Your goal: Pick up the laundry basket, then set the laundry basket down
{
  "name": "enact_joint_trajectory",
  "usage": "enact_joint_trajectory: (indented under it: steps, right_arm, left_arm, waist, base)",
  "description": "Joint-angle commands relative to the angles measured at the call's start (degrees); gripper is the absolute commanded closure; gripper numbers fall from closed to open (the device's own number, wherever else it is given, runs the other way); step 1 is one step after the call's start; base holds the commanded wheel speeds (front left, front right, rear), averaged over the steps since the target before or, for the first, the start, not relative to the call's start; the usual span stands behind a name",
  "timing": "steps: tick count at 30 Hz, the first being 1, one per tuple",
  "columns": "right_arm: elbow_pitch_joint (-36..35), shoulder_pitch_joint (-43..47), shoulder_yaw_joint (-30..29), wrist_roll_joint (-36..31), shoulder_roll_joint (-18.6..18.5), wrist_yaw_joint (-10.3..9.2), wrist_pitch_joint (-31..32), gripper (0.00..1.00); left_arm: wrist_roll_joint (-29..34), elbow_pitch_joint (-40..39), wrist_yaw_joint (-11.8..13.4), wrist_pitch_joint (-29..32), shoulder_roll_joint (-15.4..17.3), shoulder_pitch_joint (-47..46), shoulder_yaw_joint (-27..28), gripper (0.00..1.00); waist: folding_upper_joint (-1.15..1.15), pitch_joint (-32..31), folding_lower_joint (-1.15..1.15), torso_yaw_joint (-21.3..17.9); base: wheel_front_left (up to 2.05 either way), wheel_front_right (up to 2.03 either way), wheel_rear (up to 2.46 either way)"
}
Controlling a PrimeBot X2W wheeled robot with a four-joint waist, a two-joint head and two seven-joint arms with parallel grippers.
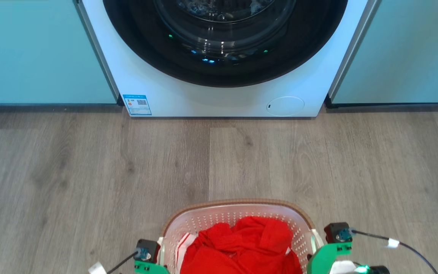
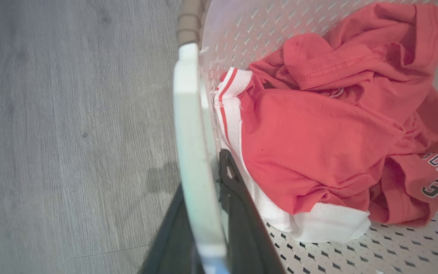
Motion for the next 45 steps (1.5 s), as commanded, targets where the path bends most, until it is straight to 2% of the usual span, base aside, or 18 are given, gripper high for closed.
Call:
enact_joint_trajectory:
  steps: [1, 30, 45]
  right_arm:
    - [-0.85, -0.5, 1.14, 0.34, -0.34, 0.13, -1.2, 1.0]
    - [0.4, -3.61, 7.46, 6.56, -0.34, 0.13, -1.71, 1.0]
    - [0.93, -7.37, 9.73, 8.86, -0.34, 0.13, -2.6, 1.0]
  left_arm:
    - [-0.09, 0.01, 0.04, -0.91, 1.16, -0.2, 0.36, 1.0]
    - [-2.86, 1.29, -0.11, -1.97, 1.16, -1.02, -3.0, 1.0]
    - [-3.55, 1.67, 0.18, -2.72, 1.16, -3.96, -3.98, 1.0]
  waist:
    - [0.0, -0.13, 0.01, -0.14]
    - [0.0, 0.64, 0.01, -1.18]
    - [0.0, 4.76, 0.01, -1.47]
  base:
    - [0.0, 0.0, 0.0]
    - [0.0, 0.0, 0.0]
    - [0.0, 0.0, 0.0]
